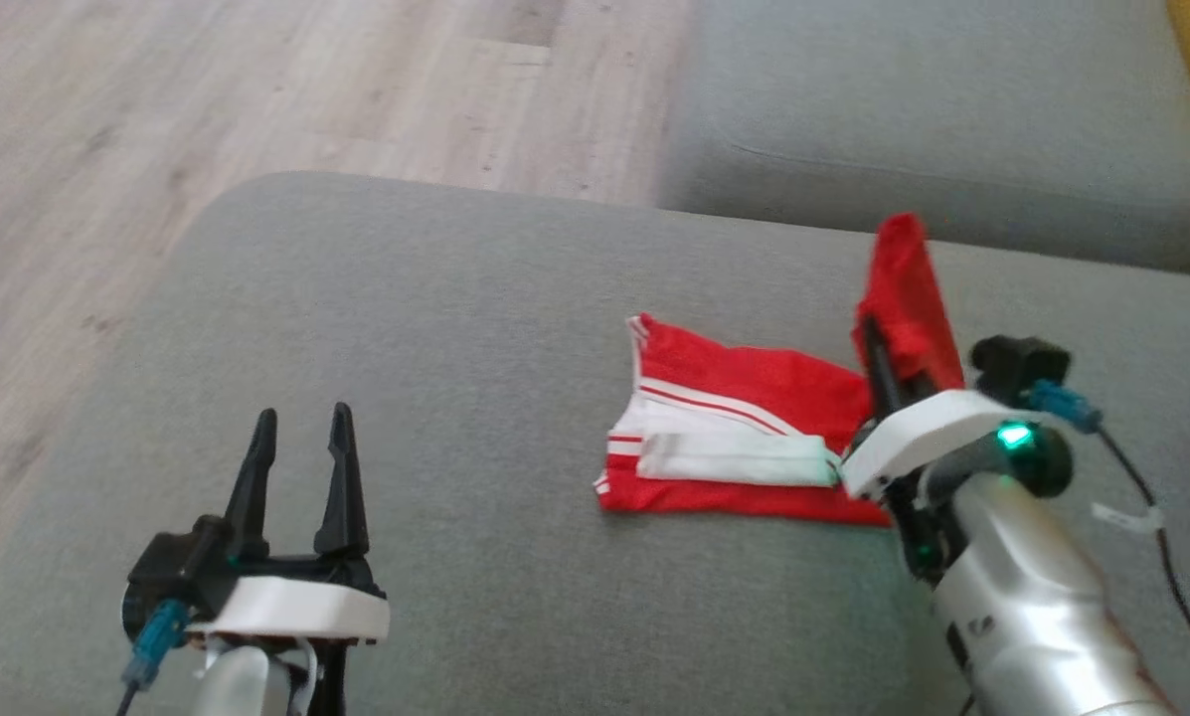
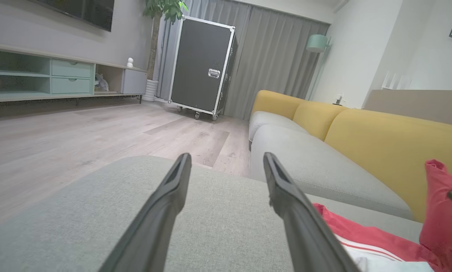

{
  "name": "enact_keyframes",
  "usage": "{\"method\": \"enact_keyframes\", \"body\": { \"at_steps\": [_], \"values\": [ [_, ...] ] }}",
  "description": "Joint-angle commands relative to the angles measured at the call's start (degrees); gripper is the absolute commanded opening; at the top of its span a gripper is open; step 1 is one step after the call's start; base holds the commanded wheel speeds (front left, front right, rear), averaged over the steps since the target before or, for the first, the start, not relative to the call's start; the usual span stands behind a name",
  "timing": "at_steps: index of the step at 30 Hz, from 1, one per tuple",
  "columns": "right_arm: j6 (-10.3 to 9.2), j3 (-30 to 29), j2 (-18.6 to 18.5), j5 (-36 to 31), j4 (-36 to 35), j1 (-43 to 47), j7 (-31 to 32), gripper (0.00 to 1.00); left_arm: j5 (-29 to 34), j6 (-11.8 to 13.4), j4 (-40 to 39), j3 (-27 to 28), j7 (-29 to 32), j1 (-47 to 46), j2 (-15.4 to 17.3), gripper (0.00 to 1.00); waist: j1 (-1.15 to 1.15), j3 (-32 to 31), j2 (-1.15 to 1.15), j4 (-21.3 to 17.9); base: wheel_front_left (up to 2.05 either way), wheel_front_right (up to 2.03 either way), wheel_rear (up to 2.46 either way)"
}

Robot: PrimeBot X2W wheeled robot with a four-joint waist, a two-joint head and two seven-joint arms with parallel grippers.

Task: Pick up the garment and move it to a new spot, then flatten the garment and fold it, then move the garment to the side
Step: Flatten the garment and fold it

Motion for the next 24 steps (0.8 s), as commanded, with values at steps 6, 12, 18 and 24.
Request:
{"method": "enact_keyframes", "body": {
  "at_steps": [6,12,18,24],
  "values": [
    [0.19,12.68,0.54,8.97,-2.09,-0.79,0.42,0.00,-0.15,0.09,-1.23,-0.65,-0.47,-2.60,1.08,1.00,0.01,0.22,0.00,6.68,0.00,0.00,0.00],
    [0.19,19.38,0.54,13.80,0.29,-1.82,0.05,0.00,-0.64,0.09,-0.80,-1.74,-0.47,-3.72,0.99,1.00,0.01,1.87,0.00,9.88,0.00,0.00,0.00],
    [0.19,22.71,0.54,16.35,3.58,-2.97,-0.40,0.00,-0.84,0.09,-0.76,-1.58,-0.47,-4.39,0.74,1.00,0.01,3.22,0.00,11.15,0.00,0.00,0.00],
    [0.19,26.88,0.54,19.88,5.76,-3.72,-0.71,0.44,-0.95,0.09,0.00,-2.45,-0.47,-4.77,0.45,1.00,0.01,3.89,0.00,11.58,0.00,0.00,0.00]
  ]
}}
